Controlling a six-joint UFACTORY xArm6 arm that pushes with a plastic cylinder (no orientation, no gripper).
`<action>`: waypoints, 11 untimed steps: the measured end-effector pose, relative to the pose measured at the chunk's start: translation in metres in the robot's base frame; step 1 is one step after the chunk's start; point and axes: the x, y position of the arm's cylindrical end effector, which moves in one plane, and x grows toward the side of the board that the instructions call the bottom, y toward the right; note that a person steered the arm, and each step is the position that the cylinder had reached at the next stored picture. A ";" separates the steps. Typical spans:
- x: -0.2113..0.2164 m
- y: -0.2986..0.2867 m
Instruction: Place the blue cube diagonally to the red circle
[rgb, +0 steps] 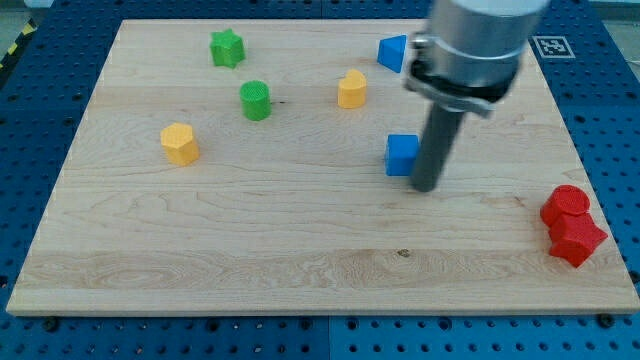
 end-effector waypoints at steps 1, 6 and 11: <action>-0.002 -0.080; -0.050 0.072; -0.068 0.127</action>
